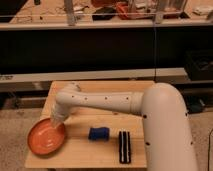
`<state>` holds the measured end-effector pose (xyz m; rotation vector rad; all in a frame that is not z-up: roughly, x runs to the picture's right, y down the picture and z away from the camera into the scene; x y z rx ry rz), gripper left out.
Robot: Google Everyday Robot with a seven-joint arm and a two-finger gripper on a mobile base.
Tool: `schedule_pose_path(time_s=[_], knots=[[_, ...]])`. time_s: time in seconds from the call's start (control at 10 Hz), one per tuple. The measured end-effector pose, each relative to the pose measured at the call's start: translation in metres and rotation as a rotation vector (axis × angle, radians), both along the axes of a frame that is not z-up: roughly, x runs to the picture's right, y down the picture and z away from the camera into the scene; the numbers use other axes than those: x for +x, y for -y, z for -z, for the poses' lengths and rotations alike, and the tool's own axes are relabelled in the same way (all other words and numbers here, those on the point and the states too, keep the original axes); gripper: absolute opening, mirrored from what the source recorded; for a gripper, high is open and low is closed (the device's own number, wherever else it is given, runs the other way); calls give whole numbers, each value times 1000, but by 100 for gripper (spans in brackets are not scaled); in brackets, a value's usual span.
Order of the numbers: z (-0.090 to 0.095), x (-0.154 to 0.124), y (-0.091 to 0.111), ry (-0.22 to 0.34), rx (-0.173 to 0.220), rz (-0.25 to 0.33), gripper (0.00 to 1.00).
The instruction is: Push the ceramic bowl across the table
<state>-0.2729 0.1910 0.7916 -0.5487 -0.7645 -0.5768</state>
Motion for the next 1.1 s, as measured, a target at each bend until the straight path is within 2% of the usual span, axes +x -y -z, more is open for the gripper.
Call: schedule_pose_path(time_s=[0.2,0.4,0.6,1.0,1.1], knots=[[-10,20,3,-12,-23,-10,1],[-12,24,3,-9,-44,-11,1],[-16,48,3,-16,-66,-12,1],[-24,60,11,-23,-90,-30,1],[-25,73,12,-28,-98,-32,1]])
